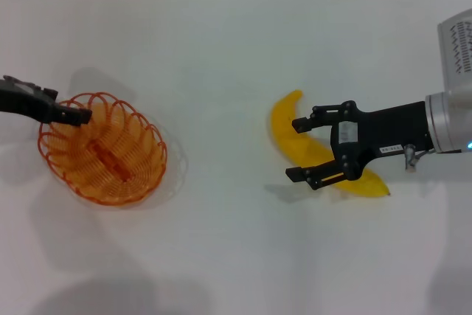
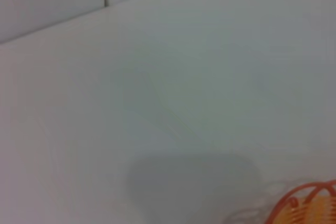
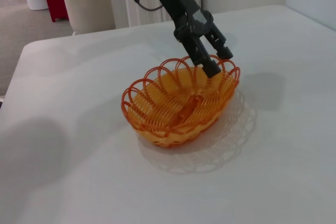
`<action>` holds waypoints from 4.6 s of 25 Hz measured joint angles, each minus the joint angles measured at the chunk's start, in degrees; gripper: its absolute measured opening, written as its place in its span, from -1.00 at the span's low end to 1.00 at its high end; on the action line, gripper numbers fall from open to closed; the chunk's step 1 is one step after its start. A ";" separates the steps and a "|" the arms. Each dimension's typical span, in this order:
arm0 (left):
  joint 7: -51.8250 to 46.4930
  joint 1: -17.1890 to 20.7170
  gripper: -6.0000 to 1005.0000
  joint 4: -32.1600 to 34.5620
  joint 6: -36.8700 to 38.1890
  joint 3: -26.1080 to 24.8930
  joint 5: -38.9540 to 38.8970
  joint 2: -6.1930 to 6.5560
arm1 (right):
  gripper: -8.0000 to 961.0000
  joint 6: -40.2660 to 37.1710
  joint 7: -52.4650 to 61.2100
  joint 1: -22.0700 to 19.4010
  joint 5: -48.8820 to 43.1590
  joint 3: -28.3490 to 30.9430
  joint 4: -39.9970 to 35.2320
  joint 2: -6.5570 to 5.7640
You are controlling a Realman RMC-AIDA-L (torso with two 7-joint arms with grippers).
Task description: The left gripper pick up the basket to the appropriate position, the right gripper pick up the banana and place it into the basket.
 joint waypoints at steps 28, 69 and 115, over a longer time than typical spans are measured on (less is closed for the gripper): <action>2.41 -0.05 -0.54 -1.26 -0.82 -0.57 -0.79 -0.52 | 0.88 1.67 0.09 -0.21 0.13 0.32 0.70 0.00; 7.25 4.15 -0.86 -12.77 -13.54 -5.03 -23.57 -4.62 | 0.87 1.66 0.78 0.89 0.00 -0.91 0.94 0.07; 48.17 20.94 0.23 -4.01 7.49 -5.34 -35.04 -4.42 | 0.86 10.55 31.19 -3.11 -11.49 -17.25 -19.93 0.61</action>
